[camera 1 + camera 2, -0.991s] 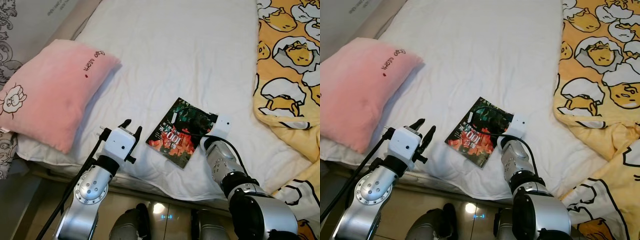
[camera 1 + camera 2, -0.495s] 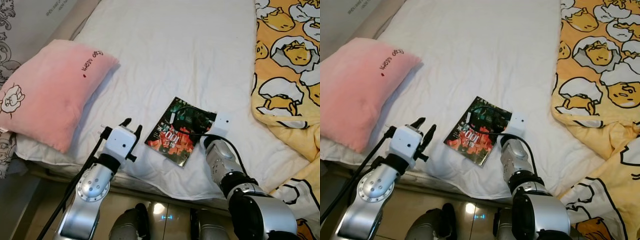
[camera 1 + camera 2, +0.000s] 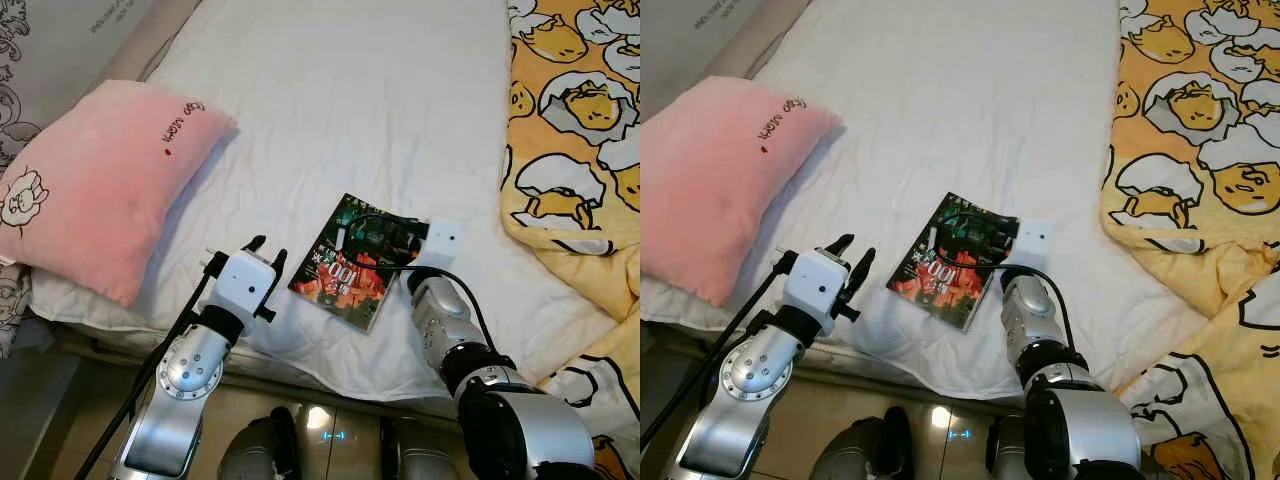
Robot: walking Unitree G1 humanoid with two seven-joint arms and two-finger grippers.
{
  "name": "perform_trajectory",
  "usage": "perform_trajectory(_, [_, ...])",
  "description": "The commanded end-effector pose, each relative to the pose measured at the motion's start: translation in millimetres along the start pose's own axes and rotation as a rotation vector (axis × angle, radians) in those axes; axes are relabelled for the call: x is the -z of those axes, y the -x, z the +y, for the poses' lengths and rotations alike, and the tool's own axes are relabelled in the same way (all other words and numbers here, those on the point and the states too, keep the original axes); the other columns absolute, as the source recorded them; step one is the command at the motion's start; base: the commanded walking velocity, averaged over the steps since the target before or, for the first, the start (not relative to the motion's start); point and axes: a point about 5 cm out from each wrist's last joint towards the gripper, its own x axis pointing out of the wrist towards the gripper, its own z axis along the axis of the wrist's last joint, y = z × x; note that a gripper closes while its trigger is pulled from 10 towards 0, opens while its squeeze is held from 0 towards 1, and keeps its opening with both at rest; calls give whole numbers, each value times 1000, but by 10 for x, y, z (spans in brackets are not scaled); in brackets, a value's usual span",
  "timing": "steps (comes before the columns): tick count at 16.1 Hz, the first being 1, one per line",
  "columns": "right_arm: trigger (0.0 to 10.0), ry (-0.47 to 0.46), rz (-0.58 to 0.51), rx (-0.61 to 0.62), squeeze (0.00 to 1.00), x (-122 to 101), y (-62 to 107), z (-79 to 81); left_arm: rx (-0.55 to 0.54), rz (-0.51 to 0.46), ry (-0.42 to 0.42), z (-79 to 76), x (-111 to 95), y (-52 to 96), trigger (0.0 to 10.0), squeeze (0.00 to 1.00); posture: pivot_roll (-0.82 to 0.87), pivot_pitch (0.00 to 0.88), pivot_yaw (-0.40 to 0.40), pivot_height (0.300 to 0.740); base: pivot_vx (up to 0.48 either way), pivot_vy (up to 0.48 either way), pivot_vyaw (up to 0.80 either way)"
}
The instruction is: Clean up the room
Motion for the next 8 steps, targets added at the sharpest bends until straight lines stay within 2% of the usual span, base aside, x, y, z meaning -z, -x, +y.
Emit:
perform_trajectory(1, [0, 45, -7, -37, 0, -12, -12, 108, 10, 17, -13, -19, 43, 8, 10000, 0, 25, 244, 66, 740, 0, 0, 0])
perform_trajectory(3, [0, 42, 2, -40, 0, 8, -7, 113, 14, 18, -14, -25, 46, -9, 10000, 0, 24, 244, 66, 740, 0, 0, 0])
perform_trajectory(4, [0, 2, 25, -30, 0, 38, -4, 103, 15, 18, -14, -28, 48, -9, 10000, 0, 24, 244, 66, 740, 0, 0, 0])
perform_trajectory(5, [0, -130, 102, -1, 0, 134, 9, 62, 17, 20, -14, -33, 52, -10, 10000, 0, 22, 243, 65, 740, 0, 0, 0])
perform_trajectory(6, [0, -155, 113, -1, 624, 152, 15, 50, 17, 20, -14, -35, 53, -12, 10000, 0, 23, 243, 65, 740, 0, 0, 0])
perform_trajectory(7, [0, -118, 97, -13, 965, 137, 15, 57, 17, 19, -15, -35, 53, -13, 10000, 0, 23, 243, 65, 740, 0, 0, 0])
perform_trajectory(8, [0, -87, 86, -22, 925, 123, 12, 71, 16, 19, -14, -37, 53, -15, 10000, 0, 19, 242, 65, 740, 0, 0, 0])
